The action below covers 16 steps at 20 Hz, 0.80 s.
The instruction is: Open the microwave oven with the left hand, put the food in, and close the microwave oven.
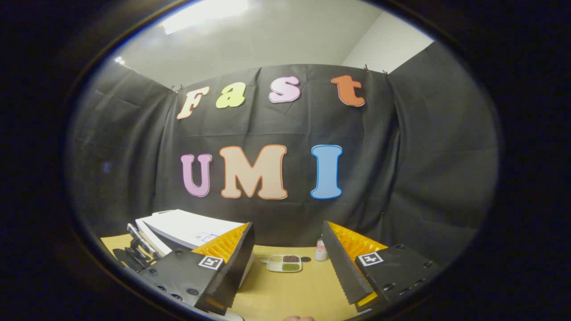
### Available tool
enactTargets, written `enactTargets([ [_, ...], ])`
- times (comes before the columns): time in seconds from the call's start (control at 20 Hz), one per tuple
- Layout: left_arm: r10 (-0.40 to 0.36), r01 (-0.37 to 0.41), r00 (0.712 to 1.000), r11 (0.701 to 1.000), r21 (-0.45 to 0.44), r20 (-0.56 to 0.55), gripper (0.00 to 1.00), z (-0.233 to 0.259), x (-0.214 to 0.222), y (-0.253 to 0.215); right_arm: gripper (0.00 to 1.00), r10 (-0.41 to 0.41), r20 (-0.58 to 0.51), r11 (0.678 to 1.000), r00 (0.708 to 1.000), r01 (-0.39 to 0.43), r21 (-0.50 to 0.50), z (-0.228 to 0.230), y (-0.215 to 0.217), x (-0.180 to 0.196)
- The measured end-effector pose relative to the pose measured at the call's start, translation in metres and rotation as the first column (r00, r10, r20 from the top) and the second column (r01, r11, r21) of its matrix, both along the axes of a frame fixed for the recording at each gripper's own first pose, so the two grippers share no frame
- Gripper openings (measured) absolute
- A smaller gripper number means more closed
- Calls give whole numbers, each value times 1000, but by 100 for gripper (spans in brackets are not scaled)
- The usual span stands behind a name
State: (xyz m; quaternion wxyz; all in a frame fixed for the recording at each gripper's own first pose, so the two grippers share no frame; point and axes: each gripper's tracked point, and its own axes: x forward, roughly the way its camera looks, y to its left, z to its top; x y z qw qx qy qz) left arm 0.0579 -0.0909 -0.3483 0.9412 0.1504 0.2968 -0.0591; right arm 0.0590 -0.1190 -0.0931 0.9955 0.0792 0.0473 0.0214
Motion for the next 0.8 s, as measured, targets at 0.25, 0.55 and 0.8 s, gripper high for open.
enactTargets([
  [0.25,-22,22,999,1000,-1,29,0,5,31,-10,85,6,2,1000,1000,-6,-7,1,3,3],
  [0.55,-10,12,999,999,-35,44,0,10,58,-21,85,-9,-3,1000,1000,9,-3,1,3,7],
  [0.8,-25,27,999,998,-54,47,0,9,58,-24,85,-22,6,999,1000,22,-31,2,2,8],
])
